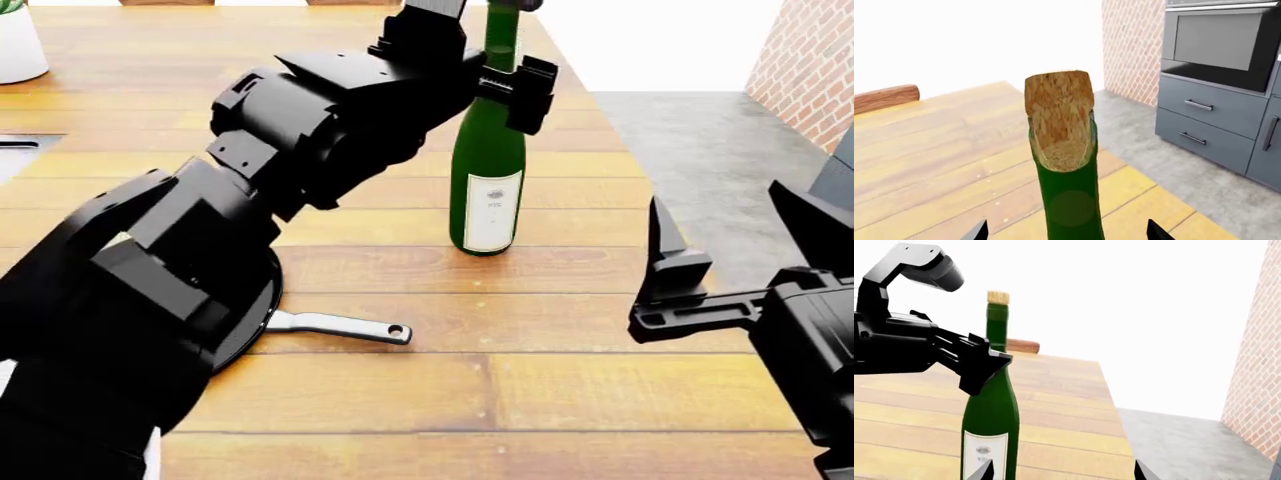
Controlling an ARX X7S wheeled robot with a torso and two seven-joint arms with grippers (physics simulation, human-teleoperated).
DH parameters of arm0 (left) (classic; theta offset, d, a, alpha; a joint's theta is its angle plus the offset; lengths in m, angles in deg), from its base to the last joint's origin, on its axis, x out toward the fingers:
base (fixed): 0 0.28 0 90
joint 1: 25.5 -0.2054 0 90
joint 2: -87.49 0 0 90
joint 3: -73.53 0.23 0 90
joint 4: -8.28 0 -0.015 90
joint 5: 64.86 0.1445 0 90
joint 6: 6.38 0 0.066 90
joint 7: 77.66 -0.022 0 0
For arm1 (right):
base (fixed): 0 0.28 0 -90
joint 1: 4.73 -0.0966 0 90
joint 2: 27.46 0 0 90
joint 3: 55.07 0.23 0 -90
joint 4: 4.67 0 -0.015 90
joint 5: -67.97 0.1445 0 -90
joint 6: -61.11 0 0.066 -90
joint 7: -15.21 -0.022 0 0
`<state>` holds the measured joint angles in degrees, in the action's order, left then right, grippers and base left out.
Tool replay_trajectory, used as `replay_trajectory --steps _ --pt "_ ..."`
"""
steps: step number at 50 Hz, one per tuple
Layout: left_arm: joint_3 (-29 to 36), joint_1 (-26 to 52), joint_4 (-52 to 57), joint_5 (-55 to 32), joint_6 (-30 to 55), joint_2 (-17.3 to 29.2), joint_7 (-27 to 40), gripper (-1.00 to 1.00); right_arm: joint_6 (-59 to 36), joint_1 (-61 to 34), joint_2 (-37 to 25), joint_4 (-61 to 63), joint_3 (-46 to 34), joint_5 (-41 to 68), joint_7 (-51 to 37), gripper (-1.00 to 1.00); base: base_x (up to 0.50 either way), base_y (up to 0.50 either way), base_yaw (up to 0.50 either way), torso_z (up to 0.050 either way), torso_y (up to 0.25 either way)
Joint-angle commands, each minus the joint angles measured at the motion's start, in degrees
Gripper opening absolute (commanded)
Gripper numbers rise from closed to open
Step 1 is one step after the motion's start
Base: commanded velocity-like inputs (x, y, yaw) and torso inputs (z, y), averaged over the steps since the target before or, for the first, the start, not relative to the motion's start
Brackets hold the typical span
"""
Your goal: Pick the pan and bottle and place them in the sink. Then turn on the water.
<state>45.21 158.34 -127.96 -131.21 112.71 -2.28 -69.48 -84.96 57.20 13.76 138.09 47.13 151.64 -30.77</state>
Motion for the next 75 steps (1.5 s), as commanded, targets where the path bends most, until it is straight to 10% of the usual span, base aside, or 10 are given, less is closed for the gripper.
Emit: replay_trajectory --steps 1,32,33,53,75 --pt "11.2 1.5 -4.4 -9.7 -6.2 -0.2 0.0 1.00 0.4 1.2 0.4 -0.2 0.0 -1.4 0.9 1.00 0.00 0.00 0.00 0.000 0.000" --pt "27.8 0.4 -4.1 -22.7 -12.1 -0.2 -0.1 1.00 1.4 3.8 1.2 0.0 -0.1 -4.1 2.4 1.00 0.00 0.00 0.00 0.000 0.000" --pt "28.0 0.3 -4.0 -22.6 -12.0 -0.2 -0.2 -1.00 1.5 3.9 1.2 0.0 -0.2 -4.1 2.4 1.00 0.00 0.00 0.00 0.000 0.000" --pt "26.7 1.4 -4.3 -23.2 -13.5 0.5 1.6 -1.00 1.9 3.3 1.3 -0.2 -0.8 -3.7 2.0 1.00 0.00 0.00 0.00 0.000 0.000" --pt "19.9 12.3 23.4 -26.2 -13.0 19.8 14.7 -1.00 1.0 -2.8 0.8 0.6 -4.6 1.3 -2.0 1.00 0.00 0.00 0.00 0.000 0.000"
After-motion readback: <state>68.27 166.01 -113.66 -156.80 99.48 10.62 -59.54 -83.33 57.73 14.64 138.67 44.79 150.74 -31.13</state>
